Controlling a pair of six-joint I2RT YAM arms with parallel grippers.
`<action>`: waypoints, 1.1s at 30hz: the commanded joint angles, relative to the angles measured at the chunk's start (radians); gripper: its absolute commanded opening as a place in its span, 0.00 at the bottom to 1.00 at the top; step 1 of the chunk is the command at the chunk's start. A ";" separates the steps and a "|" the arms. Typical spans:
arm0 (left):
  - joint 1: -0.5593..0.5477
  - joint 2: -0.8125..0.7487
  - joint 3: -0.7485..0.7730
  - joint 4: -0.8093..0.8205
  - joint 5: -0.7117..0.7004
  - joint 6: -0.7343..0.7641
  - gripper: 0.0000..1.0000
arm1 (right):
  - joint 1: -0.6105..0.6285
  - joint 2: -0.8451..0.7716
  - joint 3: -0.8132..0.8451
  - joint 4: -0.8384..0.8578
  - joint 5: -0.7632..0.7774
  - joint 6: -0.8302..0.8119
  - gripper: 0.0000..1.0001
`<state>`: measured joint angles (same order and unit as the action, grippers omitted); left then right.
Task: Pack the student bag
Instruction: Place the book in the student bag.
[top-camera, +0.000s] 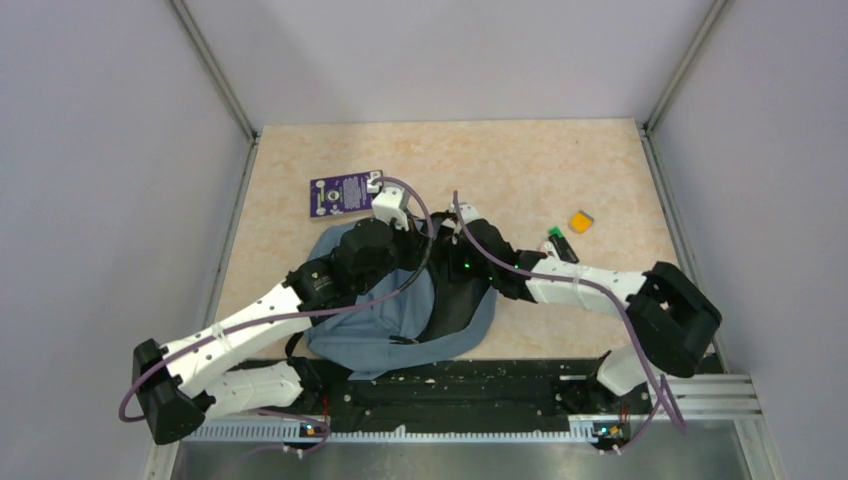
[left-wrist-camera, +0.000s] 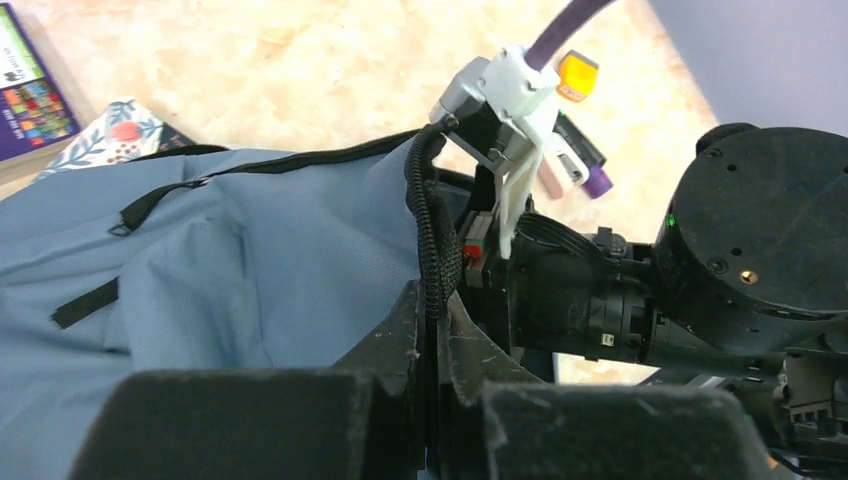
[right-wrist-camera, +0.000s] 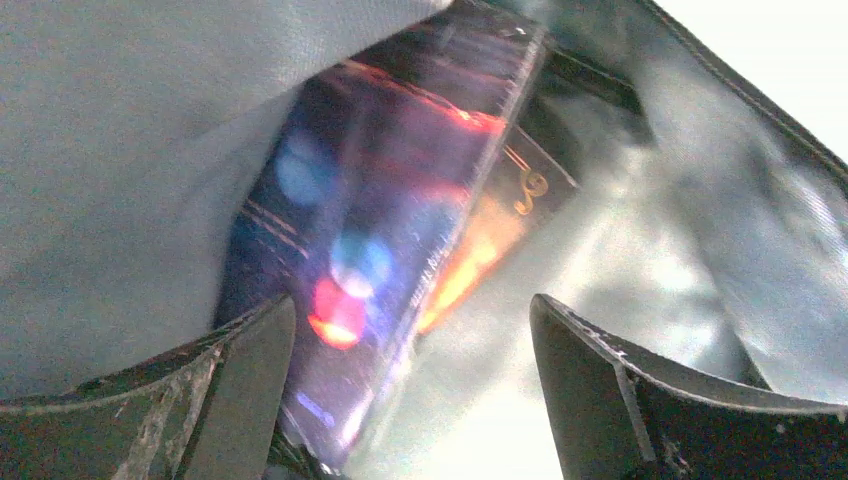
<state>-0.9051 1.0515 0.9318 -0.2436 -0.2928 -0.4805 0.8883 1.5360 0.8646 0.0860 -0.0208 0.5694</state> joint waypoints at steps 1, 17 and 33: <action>0.020 -0.024 -0.045 0.106 -0.040 -0.009 0.00 | 0.011 -0.149 -0.013 -0.092 0.097 -0.083 0.86; 0.037 -0.002 -0.099 0.161 0.028 0.069 0.00 | -0.133 -0.581 -0.110 -0.420 0.273 -0.186 0.97; 0.008 0.122 0.005 0.232 0.124 0.161 0.81 | -0.268 -0.610 -0.214 -0.338 0.221 -0.154 0.98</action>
<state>-0.8890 1.1828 0.8501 -0.1043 -0.1455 -0.3630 0.6315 0.9424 0.6415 -0.2920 0.2031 0.4122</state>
